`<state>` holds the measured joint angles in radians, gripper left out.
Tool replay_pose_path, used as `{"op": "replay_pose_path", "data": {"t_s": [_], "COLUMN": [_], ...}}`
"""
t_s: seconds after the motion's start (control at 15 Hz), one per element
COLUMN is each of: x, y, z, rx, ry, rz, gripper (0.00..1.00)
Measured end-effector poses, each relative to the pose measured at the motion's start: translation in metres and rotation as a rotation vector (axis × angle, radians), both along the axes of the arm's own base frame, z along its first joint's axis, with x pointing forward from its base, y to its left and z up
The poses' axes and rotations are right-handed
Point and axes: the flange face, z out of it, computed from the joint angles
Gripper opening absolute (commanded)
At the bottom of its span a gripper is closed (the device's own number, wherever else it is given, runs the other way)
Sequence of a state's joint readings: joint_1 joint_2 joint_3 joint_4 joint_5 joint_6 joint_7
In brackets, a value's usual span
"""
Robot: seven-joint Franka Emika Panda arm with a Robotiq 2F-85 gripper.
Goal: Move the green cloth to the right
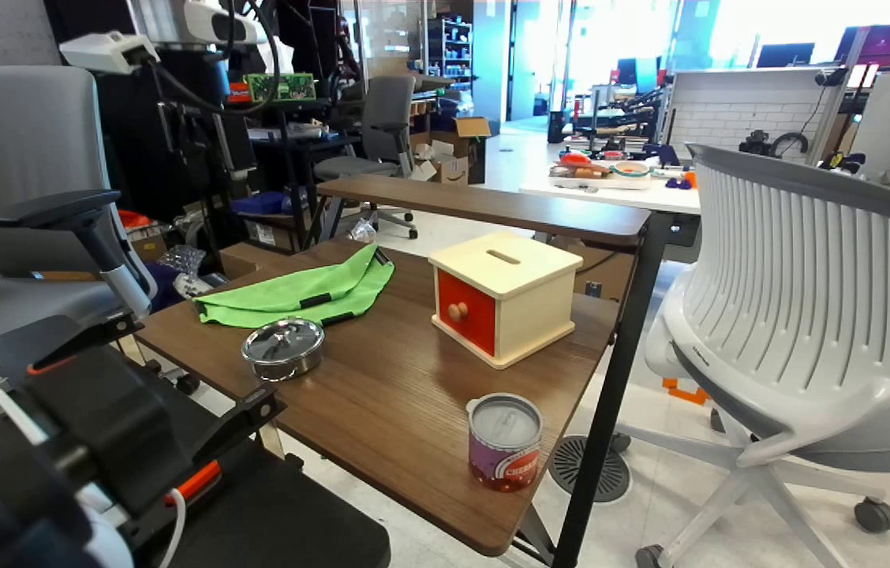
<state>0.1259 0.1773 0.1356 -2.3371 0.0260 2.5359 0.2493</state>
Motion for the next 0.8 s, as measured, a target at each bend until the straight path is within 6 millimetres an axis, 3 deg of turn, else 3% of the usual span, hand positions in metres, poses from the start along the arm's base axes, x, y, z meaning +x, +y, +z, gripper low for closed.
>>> {"op": "replay_pose_path", "data": {"t_s": [0.4,0.8], "x": [0.04,0.076], "y": [0.017,0.028], "z": [-0.077,-0.126], "rx": [-0.025,-0.032], "ry": [0.068,0.092], "rz": [-0.013,-0.013], "gripper": [1.0,1.0]}}
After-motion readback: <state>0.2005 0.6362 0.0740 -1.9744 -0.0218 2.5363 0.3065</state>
